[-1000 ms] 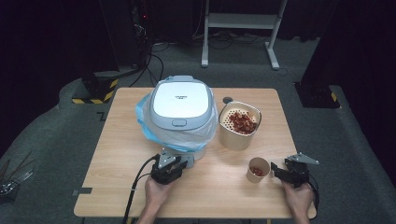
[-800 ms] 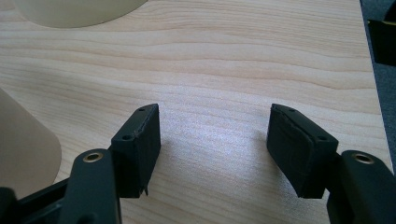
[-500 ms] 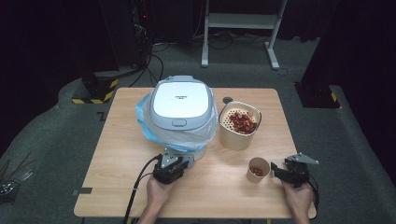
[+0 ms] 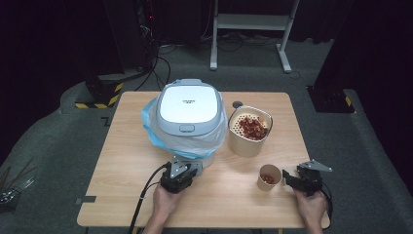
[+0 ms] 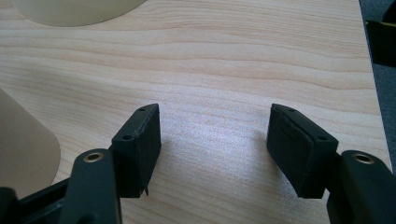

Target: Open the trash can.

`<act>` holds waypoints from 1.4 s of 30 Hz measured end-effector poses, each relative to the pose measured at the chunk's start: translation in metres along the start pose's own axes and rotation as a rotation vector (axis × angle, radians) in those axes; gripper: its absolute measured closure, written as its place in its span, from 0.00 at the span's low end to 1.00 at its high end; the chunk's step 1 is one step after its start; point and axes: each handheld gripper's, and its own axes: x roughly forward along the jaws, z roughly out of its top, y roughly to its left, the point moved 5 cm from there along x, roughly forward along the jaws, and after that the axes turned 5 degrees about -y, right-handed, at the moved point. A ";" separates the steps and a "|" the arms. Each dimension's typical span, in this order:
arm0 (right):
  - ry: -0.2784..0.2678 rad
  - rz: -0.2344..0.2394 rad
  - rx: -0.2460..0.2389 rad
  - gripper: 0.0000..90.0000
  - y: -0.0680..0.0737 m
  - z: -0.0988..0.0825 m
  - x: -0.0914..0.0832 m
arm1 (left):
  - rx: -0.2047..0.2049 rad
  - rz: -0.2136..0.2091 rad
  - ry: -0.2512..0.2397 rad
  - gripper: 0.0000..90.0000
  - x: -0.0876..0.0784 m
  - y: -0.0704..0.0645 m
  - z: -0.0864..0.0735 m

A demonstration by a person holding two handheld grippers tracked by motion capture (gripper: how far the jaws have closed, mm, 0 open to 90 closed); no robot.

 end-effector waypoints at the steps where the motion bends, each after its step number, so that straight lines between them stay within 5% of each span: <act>1: 0.000 0.000 0.000 0.40 0.000 0.000 0.000 | -0.003 0.000 -0.006 0.72 0.000 0.000 0.000; 42: 0.001 -0.002 0.000 0.40 0.000 0.000 0.000 | 0.040 0.014 -0.006 0.72 0.003 -0.003 -0.007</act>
